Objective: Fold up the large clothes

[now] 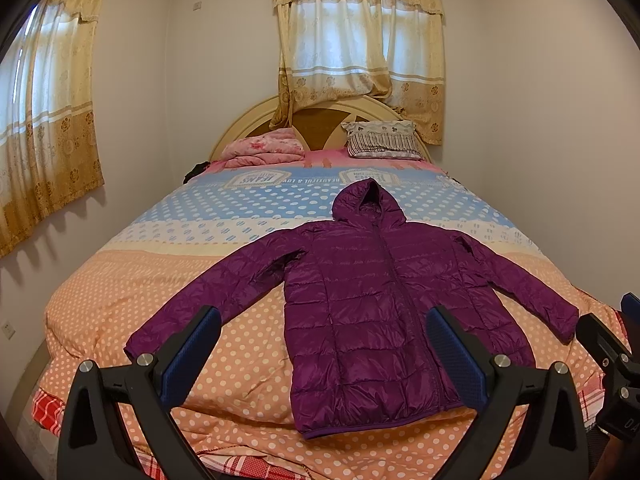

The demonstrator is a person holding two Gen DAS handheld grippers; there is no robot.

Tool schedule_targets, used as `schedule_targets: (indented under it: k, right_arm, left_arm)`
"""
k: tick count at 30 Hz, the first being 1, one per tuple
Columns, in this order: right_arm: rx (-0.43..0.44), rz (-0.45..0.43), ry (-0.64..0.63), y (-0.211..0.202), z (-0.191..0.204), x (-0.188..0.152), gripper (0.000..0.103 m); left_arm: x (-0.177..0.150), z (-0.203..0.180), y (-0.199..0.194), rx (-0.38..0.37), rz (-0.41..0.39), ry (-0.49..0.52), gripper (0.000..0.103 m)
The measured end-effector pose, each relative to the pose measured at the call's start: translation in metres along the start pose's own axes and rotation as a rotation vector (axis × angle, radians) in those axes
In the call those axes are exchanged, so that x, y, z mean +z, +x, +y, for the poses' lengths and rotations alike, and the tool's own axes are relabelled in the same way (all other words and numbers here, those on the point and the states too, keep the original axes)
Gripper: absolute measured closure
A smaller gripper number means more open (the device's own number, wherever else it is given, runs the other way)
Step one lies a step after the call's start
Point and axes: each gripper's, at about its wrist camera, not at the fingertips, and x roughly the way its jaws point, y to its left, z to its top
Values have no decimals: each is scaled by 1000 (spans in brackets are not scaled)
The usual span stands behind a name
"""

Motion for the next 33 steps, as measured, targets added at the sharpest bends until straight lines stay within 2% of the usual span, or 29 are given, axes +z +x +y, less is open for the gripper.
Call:
schedule_targets:
  k: [33]
  right_arm:
    - [4, 19, 2, 3, 3, -2, 0]
  left_arm:
    - [-3, 2, 7, 4, 14, -4, 1]
